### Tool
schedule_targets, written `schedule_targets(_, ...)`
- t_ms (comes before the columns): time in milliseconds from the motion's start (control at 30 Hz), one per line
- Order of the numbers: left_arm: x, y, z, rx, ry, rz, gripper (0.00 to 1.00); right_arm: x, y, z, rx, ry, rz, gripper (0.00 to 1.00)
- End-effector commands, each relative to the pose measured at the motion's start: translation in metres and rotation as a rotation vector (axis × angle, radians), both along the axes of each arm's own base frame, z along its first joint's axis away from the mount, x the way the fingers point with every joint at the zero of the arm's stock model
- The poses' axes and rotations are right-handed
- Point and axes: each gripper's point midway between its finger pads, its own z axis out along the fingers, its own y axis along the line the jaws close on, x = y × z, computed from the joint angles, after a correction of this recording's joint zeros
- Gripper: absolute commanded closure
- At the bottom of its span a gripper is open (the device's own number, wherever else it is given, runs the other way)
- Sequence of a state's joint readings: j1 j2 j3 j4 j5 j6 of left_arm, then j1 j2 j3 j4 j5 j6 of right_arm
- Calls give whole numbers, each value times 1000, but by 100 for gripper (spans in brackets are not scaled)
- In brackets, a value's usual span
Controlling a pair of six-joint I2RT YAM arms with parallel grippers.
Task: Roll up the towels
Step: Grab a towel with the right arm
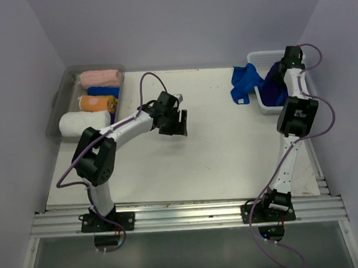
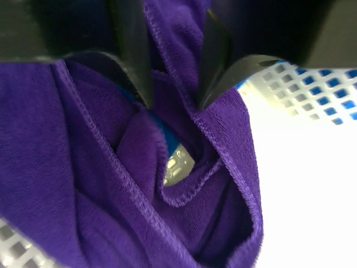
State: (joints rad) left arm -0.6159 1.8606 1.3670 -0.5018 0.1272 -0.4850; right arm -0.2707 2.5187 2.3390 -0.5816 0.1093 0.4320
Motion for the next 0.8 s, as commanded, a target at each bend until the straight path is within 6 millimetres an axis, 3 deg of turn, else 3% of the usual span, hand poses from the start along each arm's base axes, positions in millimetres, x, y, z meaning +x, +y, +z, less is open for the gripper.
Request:
schedule_targets(0,10,-12,12,-30,-46,-30,29,13,3,39,2,-99,33,77)
schedule_targets(67,11,-12,12,-33,-46,-28,30,17,8,54,24,-143,55,88)
schedule_targets(100,11,-12,12,-32,-44,-27,30,19,12,60,39,-158,67,100)
schedule_targets(200,11,-12,14,-32,-48,-25,30,12,13,97,40,-226,37,100)
schedule_targets(333,11,-10,14,-28,-49,-24,30,1,11,171,2,-398,-8,100)
schedule_targets(367,11,-10,15,-28,-51,-24,30,-8,13,199,-7,-445,-11,100)
schedule_targets(467,10,-11,15,-34,-48,-26,30,-17,22,231,13,-517,-4,100)
schedule_targets(500,10,-11,14,-35,-48,-27,30,-26,27,257,5,-567,5,100)
schedule_targets(633,7,-12,13,-47,-47,-36,30,-33,37,278,35,-632,19,100)
schedule_targets(767,2,-12,13,-58,-40,-39,30,-34,43,249,81,-570,24,100)
